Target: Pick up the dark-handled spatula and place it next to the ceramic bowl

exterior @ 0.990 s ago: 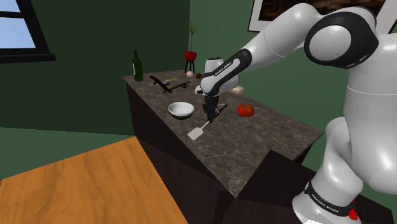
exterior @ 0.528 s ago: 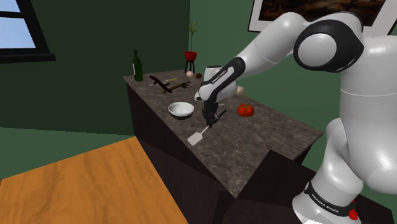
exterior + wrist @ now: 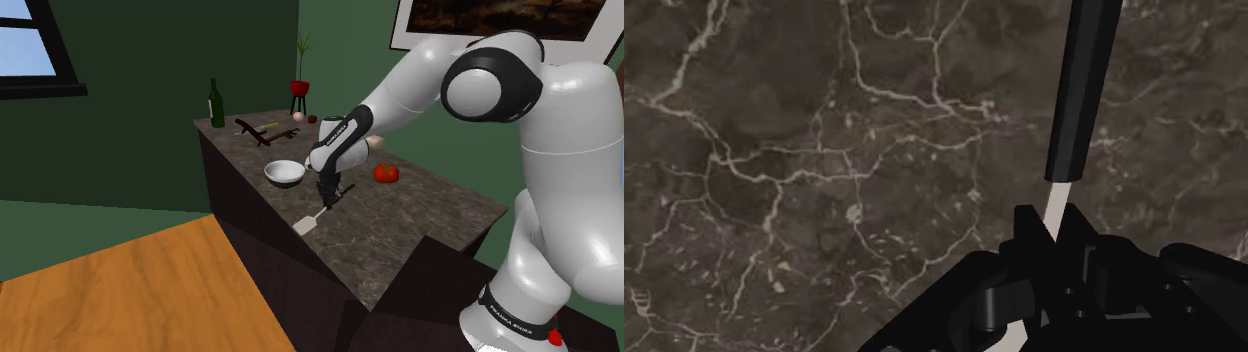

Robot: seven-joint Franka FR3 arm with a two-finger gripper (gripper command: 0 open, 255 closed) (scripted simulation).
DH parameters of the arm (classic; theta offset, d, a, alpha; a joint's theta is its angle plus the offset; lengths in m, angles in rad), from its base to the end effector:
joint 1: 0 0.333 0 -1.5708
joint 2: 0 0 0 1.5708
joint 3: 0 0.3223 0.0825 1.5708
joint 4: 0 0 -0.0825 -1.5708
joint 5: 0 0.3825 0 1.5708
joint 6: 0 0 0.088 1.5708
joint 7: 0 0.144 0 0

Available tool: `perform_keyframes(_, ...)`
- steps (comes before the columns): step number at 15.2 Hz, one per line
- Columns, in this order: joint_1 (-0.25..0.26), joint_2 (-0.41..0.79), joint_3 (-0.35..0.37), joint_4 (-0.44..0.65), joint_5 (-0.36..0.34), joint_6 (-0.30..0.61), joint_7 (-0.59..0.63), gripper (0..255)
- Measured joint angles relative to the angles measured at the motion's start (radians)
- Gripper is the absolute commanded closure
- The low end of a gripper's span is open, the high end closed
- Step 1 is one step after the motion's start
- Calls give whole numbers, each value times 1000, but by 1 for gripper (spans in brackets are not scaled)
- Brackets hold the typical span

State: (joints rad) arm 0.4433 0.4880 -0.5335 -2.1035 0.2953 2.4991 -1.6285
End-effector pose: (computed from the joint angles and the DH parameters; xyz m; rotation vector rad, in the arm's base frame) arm 0.5777 -0.0540 0.1823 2.4196 1.9359 -0.0802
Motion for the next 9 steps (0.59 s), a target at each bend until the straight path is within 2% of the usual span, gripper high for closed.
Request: perform_keyframes(9,-34,74,45,10,50,60,-30,255)
